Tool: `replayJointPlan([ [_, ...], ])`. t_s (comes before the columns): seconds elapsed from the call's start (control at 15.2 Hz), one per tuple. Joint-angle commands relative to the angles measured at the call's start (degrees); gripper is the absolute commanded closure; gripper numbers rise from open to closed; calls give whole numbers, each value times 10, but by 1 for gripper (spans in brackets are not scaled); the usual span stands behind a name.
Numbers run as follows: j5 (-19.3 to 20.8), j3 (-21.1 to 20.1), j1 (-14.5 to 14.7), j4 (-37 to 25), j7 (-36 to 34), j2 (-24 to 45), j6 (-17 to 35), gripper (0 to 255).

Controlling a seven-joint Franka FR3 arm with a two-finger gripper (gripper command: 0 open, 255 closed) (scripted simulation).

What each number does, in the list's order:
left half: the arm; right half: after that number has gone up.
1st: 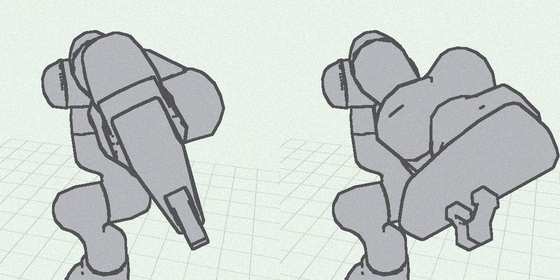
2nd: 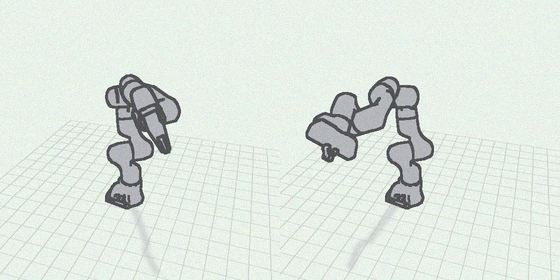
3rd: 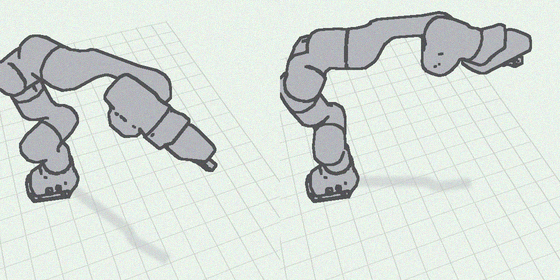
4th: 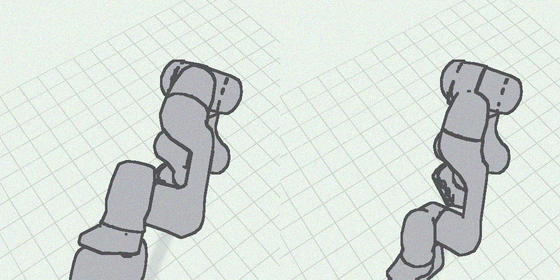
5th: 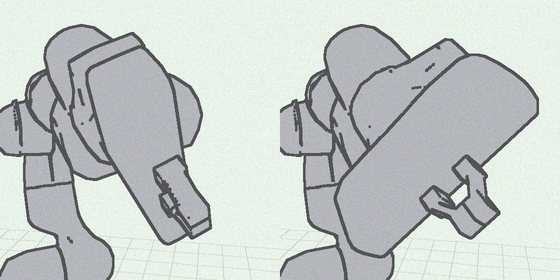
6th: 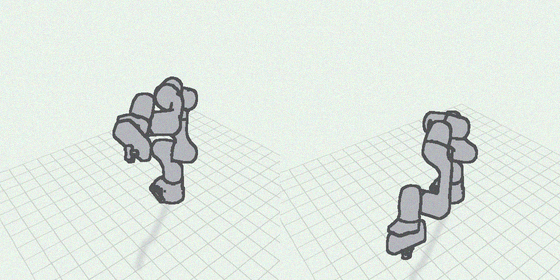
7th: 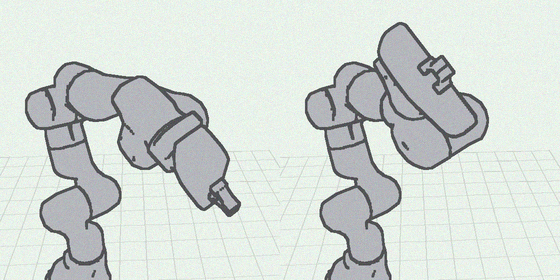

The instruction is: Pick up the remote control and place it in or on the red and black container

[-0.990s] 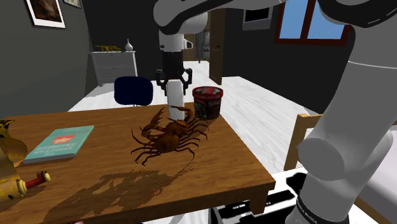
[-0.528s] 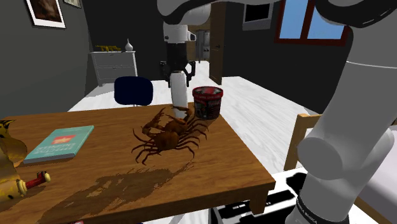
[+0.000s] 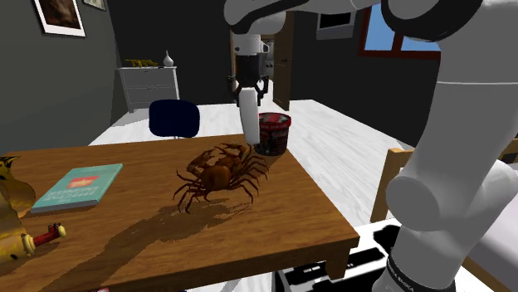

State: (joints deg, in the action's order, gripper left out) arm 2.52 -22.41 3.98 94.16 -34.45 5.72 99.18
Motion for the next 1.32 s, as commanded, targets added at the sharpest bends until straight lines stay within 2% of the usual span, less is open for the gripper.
replayJointPlan([
  [0.0, 6, 9, -10, -27, 20, 19, -8, 255],
  [0.46, 31, 38, -38, -152, 83, 111, -44, 255],
  [0.79, 51, 56, -50, -288, 125, 202, -90, 255],
  [1.25, 47, 57, -57, -212, 124, 188, -28, 255],
])
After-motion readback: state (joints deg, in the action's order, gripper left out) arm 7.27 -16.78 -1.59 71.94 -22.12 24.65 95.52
